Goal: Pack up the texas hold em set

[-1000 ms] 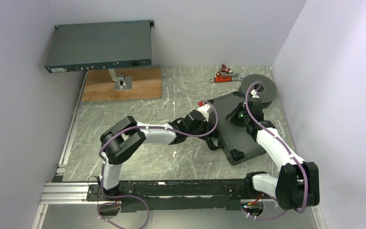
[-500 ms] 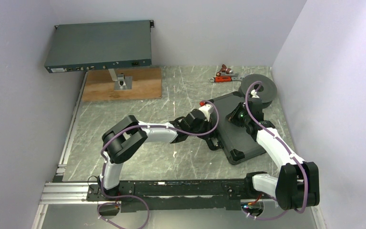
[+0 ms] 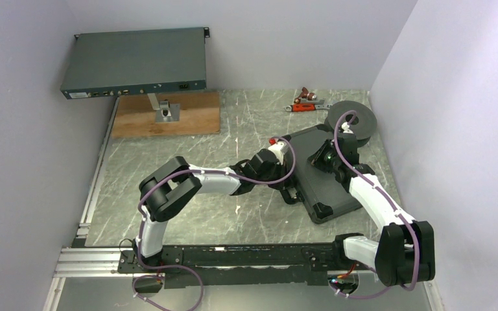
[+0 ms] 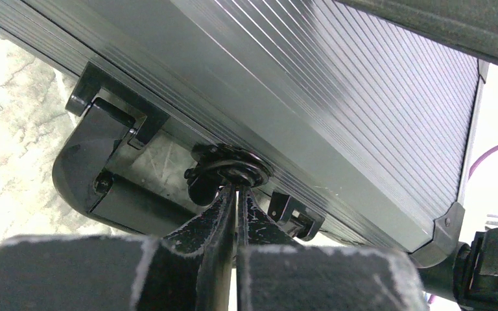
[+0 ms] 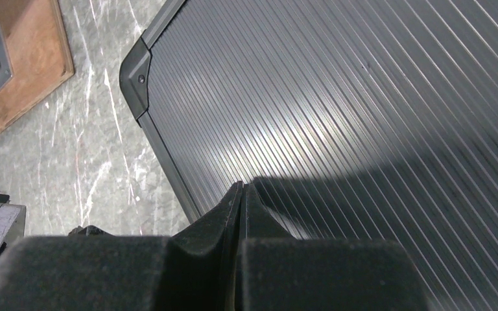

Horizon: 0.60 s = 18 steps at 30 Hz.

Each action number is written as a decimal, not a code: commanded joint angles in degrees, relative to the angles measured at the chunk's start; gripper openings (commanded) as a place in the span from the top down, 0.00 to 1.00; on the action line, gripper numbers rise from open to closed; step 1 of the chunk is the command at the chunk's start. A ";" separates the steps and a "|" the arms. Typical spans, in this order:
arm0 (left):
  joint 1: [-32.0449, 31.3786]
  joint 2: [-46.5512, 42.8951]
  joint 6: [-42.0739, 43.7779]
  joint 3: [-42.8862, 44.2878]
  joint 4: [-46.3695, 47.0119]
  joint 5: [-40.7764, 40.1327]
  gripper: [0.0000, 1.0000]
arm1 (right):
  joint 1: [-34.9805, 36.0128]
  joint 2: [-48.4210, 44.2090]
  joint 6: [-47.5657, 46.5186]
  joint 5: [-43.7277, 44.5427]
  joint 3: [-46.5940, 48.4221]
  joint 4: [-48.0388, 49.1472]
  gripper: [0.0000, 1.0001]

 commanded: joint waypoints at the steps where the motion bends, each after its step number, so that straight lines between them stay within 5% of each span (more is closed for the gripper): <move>1: -0.08 6.24 -1.61 -2.37 -3.23 -5.68 0.91 | 0.60 1.01 -2.19 -0.15 -3.02 -15.70 1.00; 18: 1.09 6.21 -6.50 -9.10 -2.28 -8.41 0.92 | 0.60 -0.91 -2.43 0.30 -1.62 -18.10 1.00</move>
